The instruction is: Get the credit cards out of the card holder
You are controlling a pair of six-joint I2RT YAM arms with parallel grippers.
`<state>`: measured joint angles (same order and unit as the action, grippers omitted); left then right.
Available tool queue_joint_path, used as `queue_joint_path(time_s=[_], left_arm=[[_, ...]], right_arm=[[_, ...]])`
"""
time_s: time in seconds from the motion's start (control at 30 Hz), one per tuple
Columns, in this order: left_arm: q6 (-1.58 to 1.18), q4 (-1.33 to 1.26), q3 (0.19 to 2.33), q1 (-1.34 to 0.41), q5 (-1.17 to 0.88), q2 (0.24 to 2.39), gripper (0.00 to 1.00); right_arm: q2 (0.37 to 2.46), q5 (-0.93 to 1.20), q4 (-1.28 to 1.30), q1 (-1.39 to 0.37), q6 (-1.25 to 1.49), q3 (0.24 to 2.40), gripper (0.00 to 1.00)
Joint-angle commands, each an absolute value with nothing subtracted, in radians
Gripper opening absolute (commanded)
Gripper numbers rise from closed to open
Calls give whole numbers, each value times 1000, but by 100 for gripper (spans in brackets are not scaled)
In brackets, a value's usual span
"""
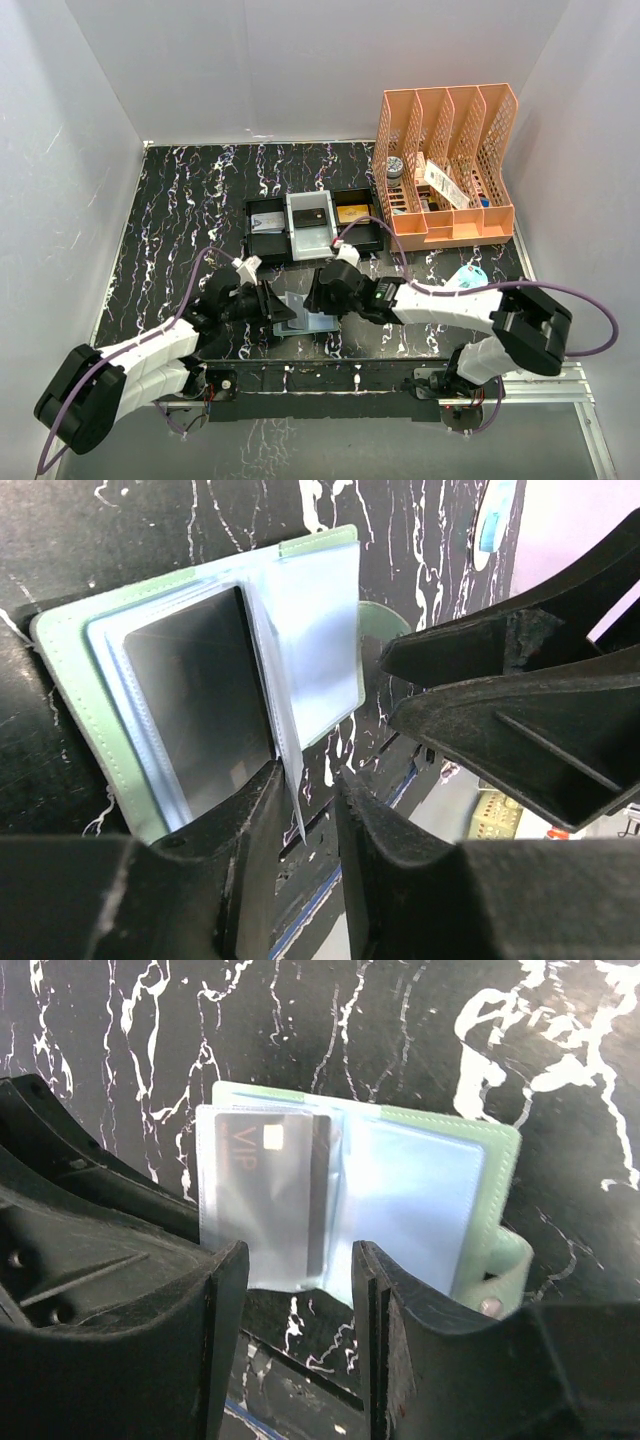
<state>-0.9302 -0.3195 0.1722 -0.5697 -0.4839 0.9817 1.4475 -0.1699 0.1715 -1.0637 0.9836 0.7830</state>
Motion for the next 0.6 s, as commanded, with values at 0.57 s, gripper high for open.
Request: queue_joint_path(time_s=[0.57], left_arm=[[-899, -365, 404, -795, -387, 1250, 63]], right_arm=[[1012, -370, 122, -1036, 1139, 525, 54]])
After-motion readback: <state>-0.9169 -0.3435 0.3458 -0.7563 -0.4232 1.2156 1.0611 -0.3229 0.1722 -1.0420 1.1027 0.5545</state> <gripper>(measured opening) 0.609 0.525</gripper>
